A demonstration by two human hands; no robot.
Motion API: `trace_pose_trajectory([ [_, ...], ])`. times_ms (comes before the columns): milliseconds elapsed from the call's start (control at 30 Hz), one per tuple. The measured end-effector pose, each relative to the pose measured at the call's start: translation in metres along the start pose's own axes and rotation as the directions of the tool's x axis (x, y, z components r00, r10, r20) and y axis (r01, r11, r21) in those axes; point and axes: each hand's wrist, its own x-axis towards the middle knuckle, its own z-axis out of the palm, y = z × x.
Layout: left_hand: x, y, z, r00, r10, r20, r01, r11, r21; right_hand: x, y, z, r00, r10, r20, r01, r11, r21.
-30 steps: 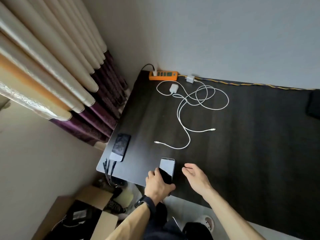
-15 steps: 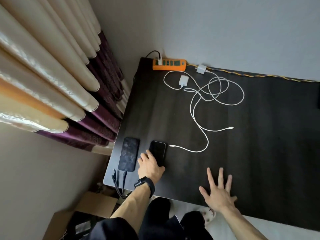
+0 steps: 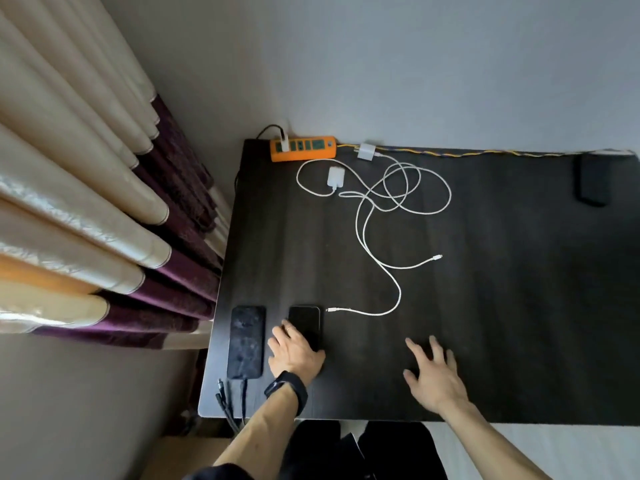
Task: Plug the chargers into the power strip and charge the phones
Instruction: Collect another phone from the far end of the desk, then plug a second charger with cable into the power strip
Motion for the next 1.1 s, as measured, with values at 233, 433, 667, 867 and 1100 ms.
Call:
trace_pose_trajectory([
  [233,0.036,0.046,-0.058,0.985,0.161,-0.056,-0.162,0.986,-0.024,0.037,-0.040,-0.069,0.996,0.025,-0.087,0.004,0.947,0.321],
  [433,0.079,0.108,-0.105,0.954,0.269,-0.130,-0.271,0.962,-0.002,0.100,-0.087,-0.152,0.972,-0.040,-0.231,0.143,0.882,0.449],
  [667,0.139,0.168,-0.140,0.868,0.435,-0.242,-0.397,0.898,0.191,0.171,-0.120,-0.184,0.957,-0.143,-0.251,0.232,0.897,0.376],
  [867,0.201,0.203,-0.140,0.846,0.506,-0.166,-0.400,0.810,0.428,0.185,-0.095,-0.113,0.887,-0.305,-0.347,0.323,0.946,-0.006],
  [1100,0.203,0.186,-0.137,0.876,0.429,-0.221,-0.459,0.883,-0.102,0.192,-0.041,-0.125,0.828,-0.121,-0.547,0.212,0.972,0.106],
])
